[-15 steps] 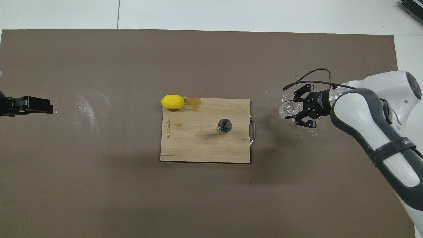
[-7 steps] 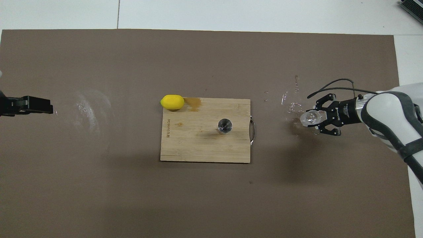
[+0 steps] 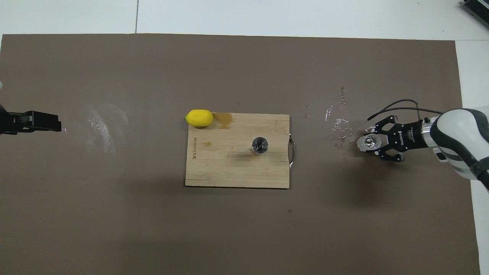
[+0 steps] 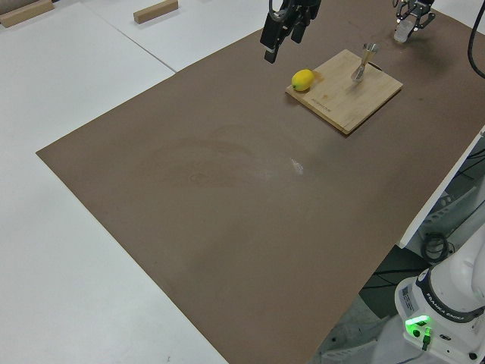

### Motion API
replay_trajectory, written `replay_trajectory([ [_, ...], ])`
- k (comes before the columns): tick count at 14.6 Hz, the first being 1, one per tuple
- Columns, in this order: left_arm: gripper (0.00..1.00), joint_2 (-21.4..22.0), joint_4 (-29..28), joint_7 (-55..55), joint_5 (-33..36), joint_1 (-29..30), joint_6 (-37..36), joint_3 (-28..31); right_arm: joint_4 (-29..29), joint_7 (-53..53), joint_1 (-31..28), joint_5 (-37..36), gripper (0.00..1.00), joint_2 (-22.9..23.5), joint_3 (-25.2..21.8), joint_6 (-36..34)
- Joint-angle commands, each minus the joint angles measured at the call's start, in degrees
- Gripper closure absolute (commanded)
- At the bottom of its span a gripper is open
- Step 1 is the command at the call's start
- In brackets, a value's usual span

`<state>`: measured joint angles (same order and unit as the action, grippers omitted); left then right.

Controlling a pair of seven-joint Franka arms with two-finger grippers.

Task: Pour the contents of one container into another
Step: 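Carry the glass cup back and lower it to the table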

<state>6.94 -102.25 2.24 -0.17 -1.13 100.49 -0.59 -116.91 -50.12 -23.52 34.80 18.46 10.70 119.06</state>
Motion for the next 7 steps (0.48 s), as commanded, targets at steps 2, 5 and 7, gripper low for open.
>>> replay_trajectory([
  [2,0.00,1.76,-1.64,0.48,0.96,-0.10,-0.20,-0.03,0.72,2.57,-1.17,1.77,0.78,0.44,0.64,-1.03],
  [5,0.00,1.76,-1.64,0.48,0.96,-0.10,-0.20,-0.03,0.28,2.75,-1.09,1.68,0.15,0.18,0.46,0.64],
  [7,0.00,1.76,-1.64,0.48,0.96,-0.10,-0.20,-0.03,0.37,2.75,-1.08,1.42,0.01,-0.52,0.38,0.56],
])
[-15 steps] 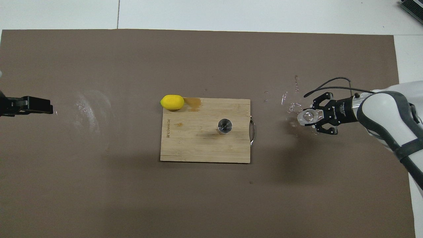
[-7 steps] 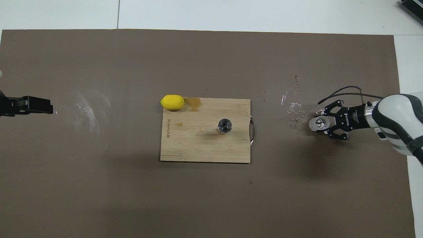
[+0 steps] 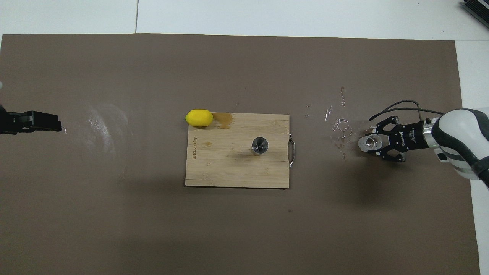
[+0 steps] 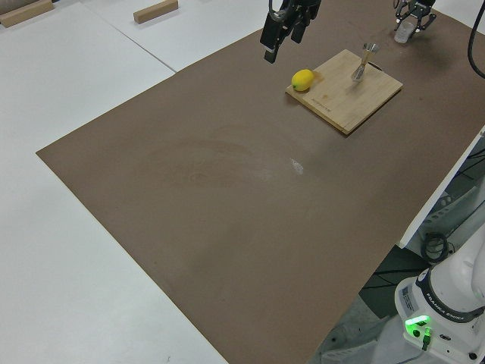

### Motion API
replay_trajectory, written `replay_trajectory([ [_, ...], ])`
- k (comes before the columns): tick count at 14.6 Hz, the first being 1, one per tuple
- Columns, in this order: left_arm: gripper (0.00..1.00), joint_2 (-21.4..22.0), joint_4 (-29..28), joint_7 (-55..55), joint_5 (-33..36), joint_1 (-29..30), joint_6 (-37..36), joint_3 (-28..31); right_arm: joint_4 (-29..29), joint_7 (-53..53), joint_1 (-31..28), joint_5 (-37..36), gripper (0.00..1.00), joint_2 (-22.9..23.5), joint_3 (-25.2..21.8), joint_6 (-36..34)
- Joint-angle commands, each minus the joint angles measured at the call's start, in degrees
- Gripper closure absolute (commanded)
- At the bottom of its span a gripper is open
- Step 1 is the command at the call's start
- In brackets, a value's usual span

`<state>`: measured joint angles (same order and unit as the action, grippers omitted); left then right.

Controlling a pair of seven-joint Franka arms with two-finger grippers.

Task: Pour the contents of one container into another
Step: 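Carry the glass cup back and lower it to the table, then open the right gripper to release the glass cup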

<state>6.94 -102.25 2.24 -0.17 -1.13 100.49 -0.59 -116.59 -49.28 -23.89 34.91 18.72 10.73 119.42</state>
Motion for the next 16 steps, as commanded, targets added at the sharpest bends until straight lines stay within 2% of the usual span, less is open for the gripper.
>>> replay_trajectory([
  [1,0.00,1.76,-1.64,0.48,0.96,-0.10,-0.20,-0.03,0.05,1.82,-0.72,1.13,0.01,-1.74,0.35,0.20],
  [5,0.00,1.76,-1.64,0.48,0.96,-0.10,-0.20,-0.03,0.05,1.55,-0.64,0.16,0.01,-7.27,0.26,-0.94],
  [8,0.00,1.76,-1.64,0.48,0.96,-0.10,-0.20,-0.03,0.84,1.55,0.15,-6.41,0.01,-10.36,0.78,-3.57],
  [11,0.00,1.76,-1.64,0.48,0.96,-0.10,-0.20,-0.03,1.11,1.64,4.97,-13.44,0.01,-13.34,0.87,-3.66],
  [13,0.00,1.76,-1.64,0.48,0.96,-0.10,-0.20,-0.03,1.10,1.99,9.28,-20.72,0.01,-14.58,0.87,-3.75],
  [16,0.00,1.76,-1.64,0.48,0.96,-0.10,-0.20,-0.03,1.19,13.28,13.68,-26.99,0.01,-16.07,0.87,-4.02],
])
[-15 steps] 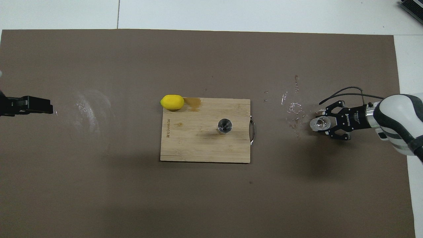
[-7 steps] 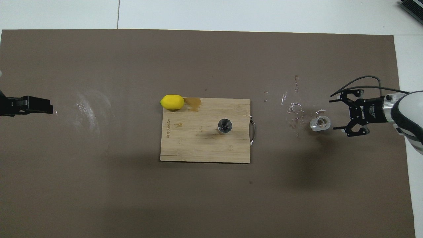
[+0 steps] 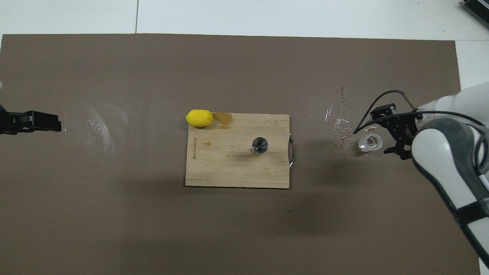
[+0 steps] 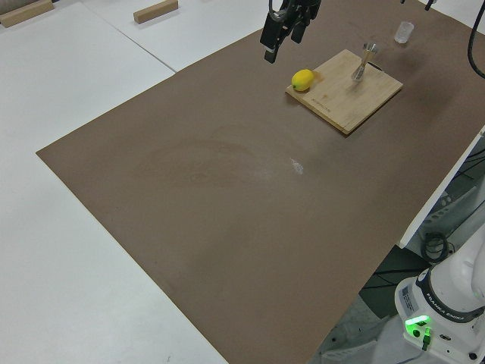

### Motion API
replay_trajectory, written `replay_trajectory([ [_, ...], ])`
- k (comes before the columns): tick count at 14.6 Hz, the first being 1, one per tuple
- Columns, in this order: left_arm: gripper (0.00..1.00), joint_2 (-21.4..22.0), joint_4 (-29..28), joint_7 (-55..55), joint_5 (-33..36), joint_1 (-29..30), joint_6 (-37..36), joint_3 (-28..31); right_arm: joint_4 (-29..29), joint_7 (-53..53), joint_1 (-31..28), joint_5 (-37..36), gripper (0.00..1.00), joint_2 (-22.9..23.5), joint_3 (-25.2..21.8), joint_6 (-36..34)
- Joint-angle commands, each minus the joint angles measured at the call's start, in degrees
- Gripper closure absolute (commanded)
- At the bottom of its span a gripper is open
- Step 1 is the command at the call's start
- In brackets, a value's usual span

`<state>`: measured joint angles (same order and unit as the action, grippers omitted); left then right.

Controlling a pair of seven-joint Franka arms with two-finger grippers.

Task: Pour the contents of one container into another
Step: 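Open the right gripper to release the glass cup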

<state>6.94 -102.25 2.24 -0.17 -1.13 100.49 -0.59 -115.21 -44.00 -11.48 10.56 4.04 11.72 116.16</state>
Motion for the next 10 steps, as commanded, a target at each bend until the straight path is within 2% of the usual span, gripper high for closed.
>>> replay_trajectory([
  [1,0.00,1.76,-1.64,0.48,0.96,-0.10,-0.20,-0.03,-0.19,13.36,1.89,-2.91,0.00,-2.45,-0.11,-1.72],
  [4,0.00,1.76,-1.64,0.48,0.96,-0.10,-0.20,-0.03,2.78,22.27,4.00,-6.07,0.00,-4.56,-0.11,-5.84],
  [8,0.00,1.76,-1.64,0.48,0.96,-0.10,-0.20,-0.03,13.58,24.40,5.67,-9.76,0.00,-4.65,0.15,-16.21],
  [10,0.00,1.76,-1.64,0.48,0.96,-0.10,-0.20,-0.03,18.94,24.40,7.77,-14.32,0.00,-4.04,0.24,-21.30],
])
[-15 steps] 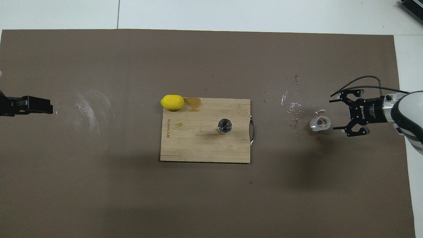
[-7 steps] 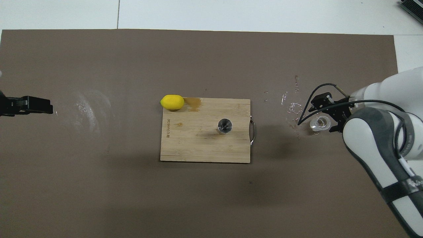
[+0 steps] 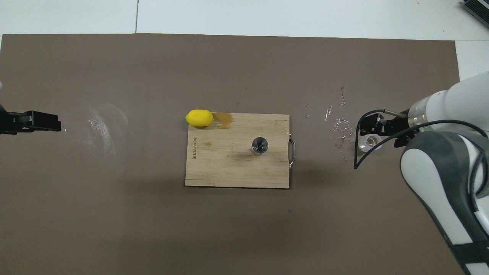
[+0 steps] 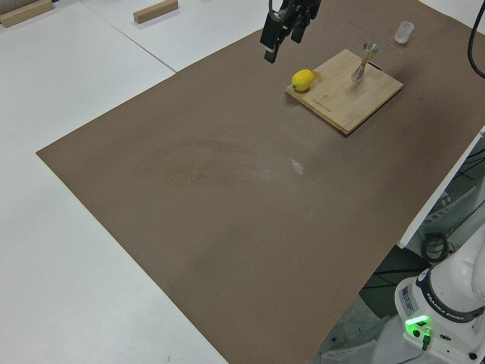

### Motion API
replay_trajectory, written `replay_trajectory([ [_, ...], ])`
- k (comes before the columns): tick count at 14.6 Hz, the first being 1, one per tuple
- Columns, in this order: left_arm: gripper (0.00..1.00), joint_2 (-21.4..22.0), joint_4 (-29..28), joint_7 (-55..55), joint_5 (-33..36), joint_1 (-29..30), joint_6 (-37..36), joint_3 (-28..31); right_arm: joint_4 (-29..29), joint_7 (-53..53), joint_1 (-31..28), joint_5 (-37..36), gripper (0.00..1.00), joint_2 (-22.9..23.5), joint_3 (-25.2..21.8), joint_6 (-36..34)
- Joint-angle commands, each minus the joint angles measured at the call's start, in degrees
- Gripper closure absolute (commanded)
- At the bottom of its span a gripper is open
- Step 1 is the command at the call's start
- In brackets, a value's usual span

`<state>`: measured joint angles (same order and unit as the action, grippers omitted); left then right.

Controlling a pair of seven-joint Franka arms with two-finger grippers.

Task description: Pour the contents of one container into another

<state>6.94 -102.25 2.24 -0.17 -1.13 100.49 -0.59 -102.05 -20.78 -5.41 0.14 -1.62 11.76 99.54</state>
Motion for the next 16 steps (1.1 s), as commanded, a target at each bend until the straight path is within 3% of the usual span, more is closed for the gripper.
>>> replay_trajectory([
  [1,0.00,1.76,-1.64,0.48,0.96,-0.10,-0.20,-0.03,7.99,1.18,2.32,-4.62,0.00,1.97,0.19,-6.53],
  [5,0.00,1.76,-1.64,0.48,0.96,-0.10,-0.20,-0.03,12.67,0.74,2.51,-3.48,0.00,2.58,0.45,-9.80],
  [16,0.00,1.76,-1.64,0.48,0.96,-0.10,-0.20,-0.03,10.12,1.35,1.54,-0.42,0.00,1.18,0.37,-13.05],
])
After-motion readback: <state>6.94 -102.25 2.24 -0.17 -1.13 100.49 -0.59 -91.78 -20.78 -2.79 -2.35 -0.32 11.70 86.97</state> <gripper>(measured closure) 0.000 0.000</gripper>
